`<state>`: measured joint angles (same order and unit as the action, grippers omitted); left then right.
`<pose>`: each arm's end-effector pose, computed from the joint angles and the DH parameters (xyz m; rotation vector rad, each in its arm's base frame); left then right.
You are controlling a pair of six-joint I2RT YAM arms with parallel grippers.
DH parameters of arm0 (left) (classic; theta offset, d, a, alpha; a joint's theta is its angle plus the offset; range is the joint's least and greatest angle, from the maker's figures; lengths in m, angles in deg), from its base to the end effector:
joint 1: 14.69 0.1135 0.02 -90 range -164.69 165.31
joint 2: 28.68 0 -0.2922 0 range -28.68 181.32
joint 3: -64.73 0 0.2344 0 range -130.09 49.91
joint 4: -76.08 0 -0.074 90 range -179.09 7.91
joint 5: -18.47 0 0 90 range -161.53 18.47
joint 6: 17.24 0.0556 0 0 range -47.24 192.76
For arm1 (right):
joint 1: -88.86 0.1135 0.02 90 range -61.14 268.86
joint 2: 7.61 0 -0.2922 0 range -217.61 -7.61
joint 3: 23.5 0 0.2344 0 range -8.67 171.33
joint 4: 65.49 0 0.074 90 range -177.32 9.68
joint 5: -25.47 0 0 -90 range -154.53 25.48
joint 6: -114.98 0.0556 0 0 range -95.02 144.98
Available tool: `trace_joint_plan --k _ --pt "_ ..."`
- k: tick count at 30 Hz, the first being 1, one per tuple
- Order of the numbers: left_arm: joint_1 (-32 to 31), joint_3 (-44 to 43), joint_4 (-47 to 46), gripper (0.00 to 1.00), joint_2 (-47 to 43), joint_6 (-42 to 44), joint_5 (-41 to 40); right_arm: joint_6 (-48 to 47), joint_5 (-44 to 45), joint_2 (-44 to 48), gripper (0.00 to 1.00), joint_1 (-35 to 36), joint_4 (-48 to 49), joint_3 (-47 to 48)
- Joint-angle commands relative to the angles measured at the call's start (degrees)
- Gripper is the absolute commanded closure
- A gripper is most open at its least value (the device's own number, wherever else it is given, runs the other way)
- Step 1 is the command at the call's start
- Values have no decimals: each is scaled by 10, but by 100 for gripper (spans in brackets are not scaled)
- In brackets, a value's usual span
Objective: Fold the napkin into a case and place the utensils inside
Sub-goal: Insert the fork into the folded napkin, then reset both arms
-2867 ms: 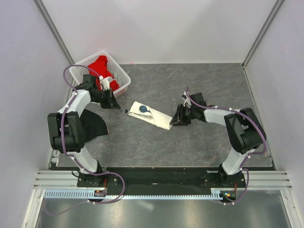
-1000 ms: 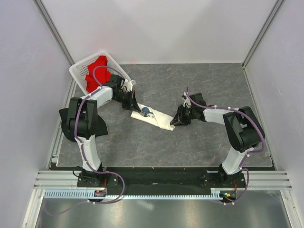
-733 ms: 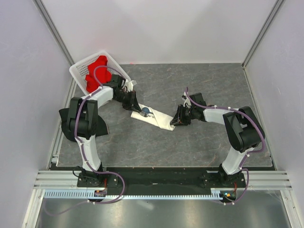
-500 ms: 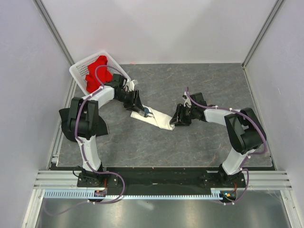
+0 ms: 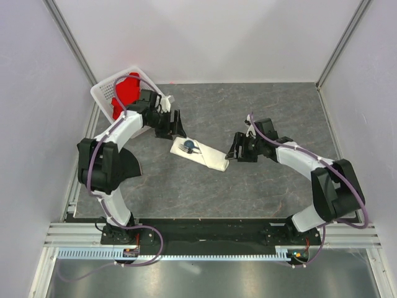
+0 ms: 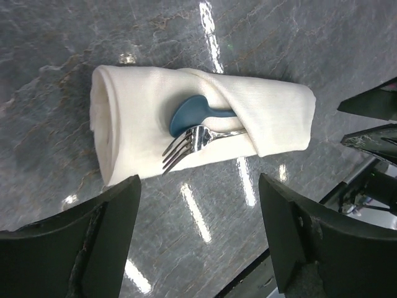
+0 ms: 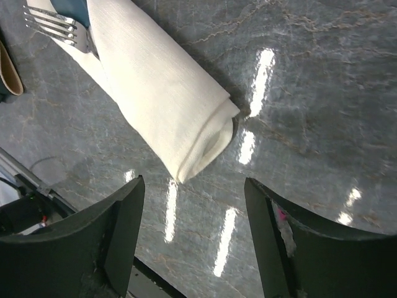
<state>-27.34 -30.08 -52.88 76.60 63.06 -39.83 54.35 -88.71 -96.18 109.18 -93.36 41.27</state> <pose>0.3696 -0.1129 0.2462 0.2575 2.6277 -0.8631 0.2777 0.1271 0.2132 0.0120 2.5777 0.8750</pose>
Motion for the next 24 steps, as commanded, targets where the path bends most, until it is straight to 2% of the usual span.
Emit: trace_joint_plan --k 1,4,7,8,9,10,11,12,14,16,19,24 --pt "-11 -9 7 16 -95 -18 -24 -32 43 70 26 2 -43 -24" --pt "-64 24 -2 16 -160 -23 -54 -48 63 120 24 5 -65 -40" --pt "-165 96 -68 16 -242 -57 -120 -58 91 176 21 7 -79 -57" --pt "-224 124 -96 16 -265 -83 -151 -56 96 206 15 8 -79 -69" --pt "-252 184 -172 16 -287 -92 -159 -54 99 221 12 7 -79 -75" --pt "-277 214 -206 16 -339 -102 -169 -42 103 236 9 7 -76 -81" --pt "-322 246 -246 15 -362 -123 -202 -35 106 268 2 8 -75 -97" --pt "-344 311 -283 14 -391 -133 -218 -25 111 287 2 8 -73 -108" --pt "-391 374 -402 13 -459 -155 -239 0 112 348 2 7 -53 -147" --pt "-417 445 -466 11 -519 -156 -257 20 108 390 2 7 -31 -172" --pt "-447 501 -480 11 -567 -156 -284 51 82 458 2 7 -25 -203" --pt "-451 580 -499 10 -669 -178 -280 104 60 529 2 8 11 -261"
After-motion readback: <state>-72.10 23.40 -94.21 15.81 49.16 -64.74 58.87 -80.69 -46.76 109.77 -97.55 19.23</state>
